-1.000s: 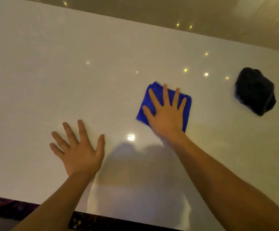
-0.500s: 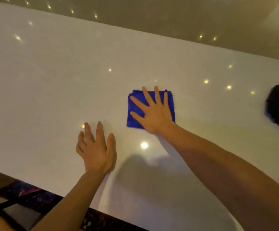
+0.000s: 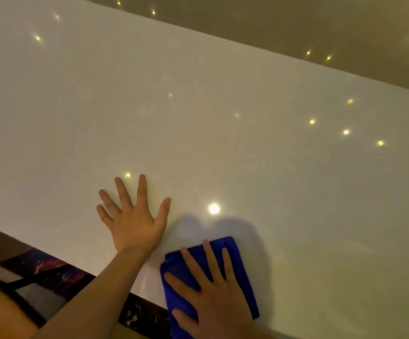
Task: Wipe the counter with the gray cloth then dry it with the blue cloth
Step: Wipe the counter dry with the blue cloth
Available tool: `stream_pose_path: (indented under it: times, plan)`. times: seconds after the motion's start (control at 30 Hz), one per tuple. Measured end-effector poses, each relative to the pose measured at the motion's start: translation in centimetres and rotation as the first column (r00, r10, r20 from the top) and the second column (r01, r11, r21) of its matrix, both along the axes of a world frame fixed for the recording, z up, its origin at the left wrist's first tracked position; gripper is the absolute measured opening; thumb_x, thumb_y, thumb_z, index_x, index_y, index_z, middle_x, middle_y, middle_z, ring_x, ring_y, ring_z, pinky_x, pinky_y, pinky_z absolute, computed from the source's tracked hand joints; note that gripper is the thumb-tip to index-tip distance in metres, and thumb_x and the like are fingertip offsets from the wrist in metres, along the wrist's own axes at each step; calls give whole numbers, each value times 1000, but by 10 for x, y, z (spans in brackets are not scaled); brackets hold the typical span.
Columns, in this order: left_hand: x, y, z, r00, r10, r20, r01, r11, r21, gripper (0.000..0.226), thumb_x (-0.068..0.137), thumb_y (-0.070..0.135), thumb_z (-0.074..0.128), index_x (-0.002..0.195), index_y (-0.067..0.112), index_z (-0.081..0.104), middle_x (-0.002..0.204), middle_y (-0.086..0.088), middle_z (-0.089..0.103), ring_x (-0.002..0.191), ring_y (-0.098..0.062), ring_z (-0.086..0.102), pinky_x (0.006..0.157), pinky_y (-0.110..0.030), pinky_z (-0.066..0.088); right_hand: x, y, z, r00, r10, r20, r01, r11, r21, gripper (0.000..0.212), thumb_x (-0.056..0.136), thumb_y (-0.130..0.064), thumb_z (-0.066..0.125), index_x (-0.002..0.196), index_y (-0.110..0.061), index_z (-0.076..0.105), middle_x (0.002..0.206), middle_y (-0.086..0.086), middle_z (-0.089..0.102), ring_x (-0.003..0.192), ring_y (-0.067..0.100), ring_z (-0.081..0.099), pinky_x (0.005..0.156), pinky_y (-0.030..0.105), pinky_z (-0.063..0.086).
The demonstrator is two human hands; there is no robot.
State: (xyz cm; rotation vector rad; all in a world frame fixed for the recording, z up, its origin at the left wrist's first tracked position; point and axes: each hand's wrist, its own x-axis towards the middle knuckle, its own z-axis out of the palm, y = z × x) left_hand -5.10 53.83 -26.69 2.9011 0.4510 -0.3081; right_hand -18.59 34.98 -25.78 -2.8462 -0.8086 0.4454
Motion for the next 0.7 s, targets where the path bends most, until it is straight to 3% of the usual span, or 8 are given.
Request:
stream_pose_path:
  times: [0.1, 0.2, 0.3, 0.4, 0.53, 0.7]
  plan:
    - [-1, -1, 0, 1000, 4, -2, -4, 1000, -11, 83, 86, 83, 14, 157, 44, -2, 169, -7, -12, 152, -42, -18, 121, -63, -5, 31, -15, -2, 988, 157, 1, -157, 987, 38, 69, 94, -74, 35, 157, -48, 25, 170, -1, 25, 154, 41, 14, 117, 66, 5]
    - [3, -1, 0, 1000, 17, -2, -17, 1000, -18, 85, 83, 86, 11, 157, 45, -1, 170, -5, -11, 152, -40, -18, 122, -60, -6, 132, -21, -5, 993, -88, 78, 81, 992, 93, 65, 97, -70, 33, 157, -48, 27, 171, 3, 21, 156, 46, 12, 119, 71, 13]
    - [1, -1, 0, 1000, 22, -10, -22, 1000, -1, 87, 81, 88, 8, 156, 46, -2, 170, -4, -11, 152, -39, -19, 122, -59, -6, 261, -23, -5, 933, -354, 70, 353, 935, 20, 68, 97, -73, 21, 160, -49, 11, 174, 1, 2, 157, 46, -4, 123, 69, 2]
    - [2, -1, -3, 999, 35, -1, -35, 999, 9, 87, 81, 89, 7, 157, 46, 1, 170, -5, -8, 153, -39, -16, 123, -60, -5, 342, -20, -8, 880, -472, 58, 475, 879, -40, 67, 97, -73, 16, 160, -49, 6, 174, 0, -6, 155, 48, -11, 122, 70, -3]
    - [2, 0, -3, 999, 25, 22, -25, 1000, -6, 87, 82, 88, 9, 157, 45, 0, 170, -4, -10, 153, -38, -18, 122, -60, -6, 329, -18, -12, 893, -437, 105, 442, 896, -39, 66, 99, -70, 14, 160, -47, 8, 174, 2, -2, 156, 48, -8, 122, 71, 0]
    - [1, 1, -2, 1000, 17, 22, -17, 1000, -19, 88, 82, 88, 10, 157, 43, 0, 170, -4, -11, 152, -39, -18, 122, -60, -7, 173, -19, -18, 919, -351, 182, 343, 936, 77, 59, 102, -60, 31, 157, -39, 34, 171, 6, 24, 154, 49, 14, 121, 70, 13]
